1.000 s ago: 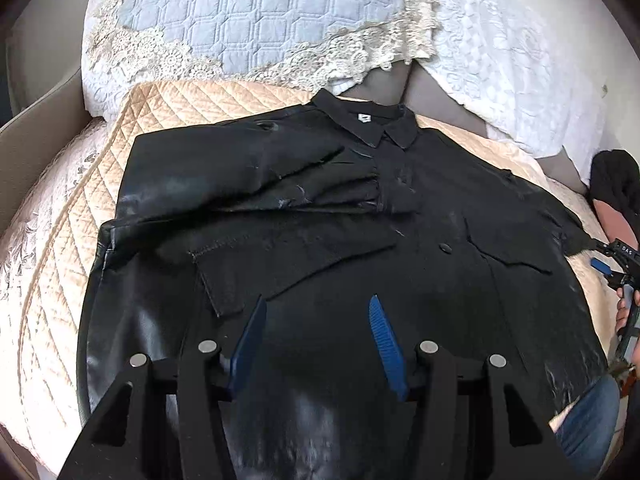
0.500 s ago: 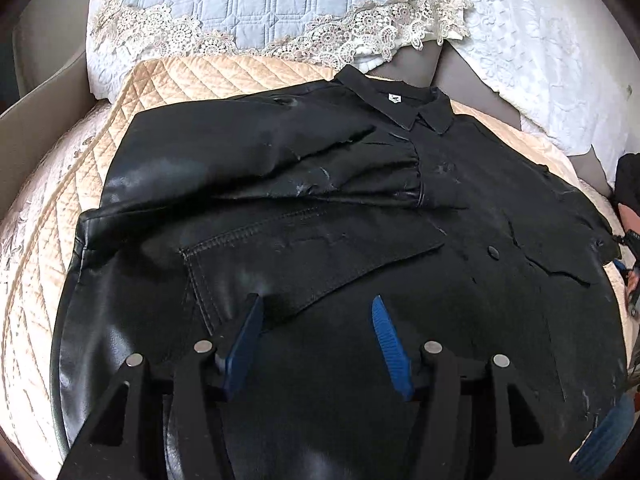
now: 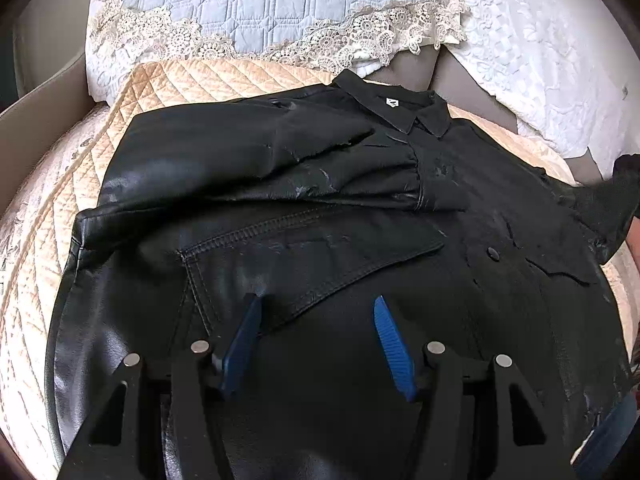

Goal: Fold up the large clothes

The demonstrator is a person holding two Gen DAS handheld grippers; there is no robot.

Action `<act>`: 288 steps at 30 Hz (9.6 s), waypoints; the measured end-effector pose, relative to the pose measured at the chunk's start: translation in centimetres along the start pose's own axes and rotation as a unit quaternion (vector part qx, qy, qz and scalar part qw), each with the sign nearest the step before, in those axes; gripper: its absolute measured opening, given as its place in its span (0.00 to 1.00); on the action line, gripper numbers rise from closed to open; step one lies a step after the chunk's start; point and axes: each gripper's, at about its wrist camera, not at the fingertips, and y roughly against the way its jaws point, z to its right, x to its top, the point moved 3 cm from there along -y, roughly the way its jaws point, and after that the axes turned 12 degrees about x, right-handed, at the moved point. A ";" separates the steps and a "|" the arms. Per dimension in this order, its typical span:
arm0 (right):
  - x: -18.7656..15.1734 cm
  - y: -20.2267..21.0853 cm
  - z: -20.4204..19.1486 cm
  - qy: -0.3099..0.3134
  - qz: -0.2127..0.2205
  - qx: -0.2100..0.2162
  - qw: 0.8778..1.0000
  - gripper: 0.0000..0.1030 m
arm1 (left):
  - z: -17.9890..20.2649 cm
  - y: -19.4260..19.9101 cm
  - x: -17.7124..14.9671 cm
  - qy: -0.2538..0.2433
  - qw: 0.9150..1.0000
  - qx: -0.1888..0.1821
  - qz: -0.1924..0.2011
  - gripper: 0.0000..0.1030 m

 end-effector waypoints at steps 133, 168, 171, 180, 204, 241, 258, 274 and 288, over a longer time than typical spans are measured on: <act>-28.5 5.4 -1.5 -0.072 -0.252 0.016 0.965 0.23 | -13.9 6.9 -10.8 0.185 0.980 -0.035 -0.071 0.31; -26.3 11.3 -6.9 -0.047 -0.234 0.120 0.964 0.06 | -14.2 14.5 -8.9 0.168 0.976 -0.141 -0.005 0.13; -25.3 10.2 -7.4 -0.050 -0.228 0.132 0.963 0.06 | -14.4 14.0 -8.6 0.185 0.970 -0.158 -0.009 0.13; -18.3 5.4 -9.8 -0.016 -0.187 0.189 0.964 0.06 | -12.3 14.8 -0.6 0.129 0.968 -0.204 0.063 0.13; -8.6 -13.8 -3.3 -0.047 -0.164 0.117 0.978 0.65 | -12.8 -4.0 11.8 0.228 0.967 -0.110 -0.007 0.30; -9.4 -19.9 2.8 0.068 -0.201 -0.106 0.972 0.12 | -10.4 -12.8 14.8 0.109 0.994 0.021 0.012 0.11; -15.5 -9.5 -0.9 0.132 -0.239 -0.118 0.955 0.24 | -10.4 -1.5 7.3 0.062 0.997 0.007 0.053 0.36; -21.3 0.2 -5.9 0.027 -0.197 -0.041 0.979 0.55 | -9.4 3.4 -1.2 0.112 0.993 -0.021 0.004 0.47; -24.4 1.1 -6.3 -0.021 -0.186 -0.018 0.982 0.63 | -8.8 4.8 -3.5 0.127 0.991 -0.028 0.005 0.58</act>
